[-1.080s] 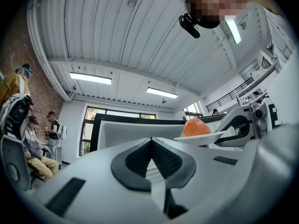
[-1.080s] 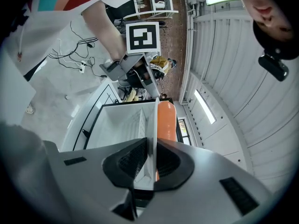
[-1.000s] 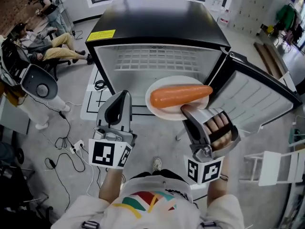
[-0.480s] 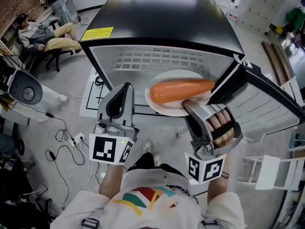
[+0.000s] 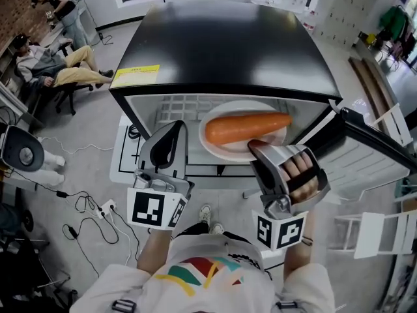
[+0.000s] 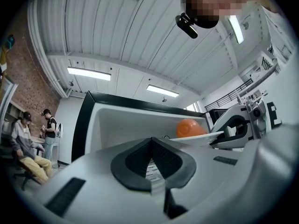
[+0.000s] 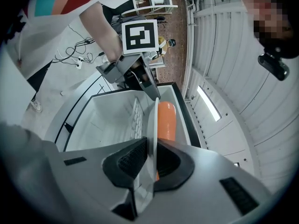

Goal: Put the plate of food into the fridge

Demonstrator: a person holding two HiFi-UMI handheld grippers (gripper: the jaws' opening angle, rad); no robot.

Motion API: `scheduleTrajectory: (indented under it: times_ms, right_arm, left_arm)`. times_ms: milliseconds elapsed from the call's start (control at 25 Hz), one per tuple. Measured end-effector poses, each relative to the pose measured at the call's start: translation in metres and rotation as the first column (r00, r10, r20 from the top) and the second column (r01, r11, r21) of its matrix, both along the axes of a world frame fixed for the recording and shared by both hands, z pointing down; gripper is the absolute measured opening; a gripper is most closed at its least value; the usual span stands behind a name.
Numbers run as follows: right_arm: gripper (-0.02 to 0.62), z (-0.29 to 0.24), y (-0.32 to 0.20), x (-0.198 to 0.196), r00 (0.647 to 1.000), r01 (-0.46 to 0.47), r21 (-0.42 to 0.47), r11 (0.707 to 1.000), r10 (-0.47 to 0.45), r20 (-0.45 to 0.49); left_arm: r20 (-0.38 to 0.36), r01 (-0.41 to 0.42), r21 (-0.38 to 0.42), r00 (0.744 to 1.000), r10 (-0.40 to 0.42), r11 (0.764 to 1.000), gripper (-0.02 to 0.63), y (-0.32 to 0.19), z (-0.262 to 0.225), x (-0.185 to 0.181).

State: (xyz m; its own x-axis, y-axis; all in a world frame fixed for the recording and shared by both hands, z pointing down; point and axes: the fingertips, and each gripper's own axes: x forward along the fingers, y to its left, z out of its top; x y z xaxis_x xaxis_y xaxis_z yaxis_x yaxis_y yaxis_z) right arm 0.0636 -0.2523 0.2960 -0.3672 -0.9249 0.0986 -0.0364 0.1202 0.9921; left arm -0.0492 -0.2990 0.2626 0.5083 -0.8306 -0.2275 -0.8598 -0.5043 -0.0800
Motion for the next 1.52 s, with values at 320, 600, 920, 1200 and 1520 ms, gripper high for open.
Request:
scheduleTrajectory:
  times_ms: [320, 600, 920, 1200, 1520]
  right_arm:
    - [0.034, 0.014, -0.049, -0.016, 0.997, -0.075, -0.024, 0.997, 0.075, -0.016]
    - [0.034, 0.021, -0.081, -0.017, 0.994, -0.11, -0.073, 0.991, 0.109, -0.022]
    - [0.035, 0.033, -0.104, -0.012, 0.994, -0.112, -0.124, 0.986, 0.111, -0.009]
    - [0.038, 0.041, -0.114, -0.006, 0.996, -0.092, -0.165, 0.982, 0.09, -0.017]
    - [0.04, 0.048, -0.125, -0.014, 0.996, -0.073, -0.217, 0.973, 0.061, -0.064]
  left_arm:
    - [0.005, -0.093, -0.007, 0.996, 0.093, 0.996, 0.006, -0.032, 0.011, -0.005]
    - [-0.006, -0.119, -0.034, 0.993, 0.119, 0.992, 0.006, -0.05, 0.017, -0.008]
    - [0.017, -0.102, -0.052, 0.995, 0.103, 0.993, 0.005, -0.063, 0.024, 0.002]
    - [0.009, -0.083, -0.074, 0.996, 0.084, 0.994, 0.006, -0.07, 0.026, 0.016]
    - [0.013, -0.068, -0.073, 0.998, 0.069, 0.995, 0.005, -0.069, 0.026, 0.019]
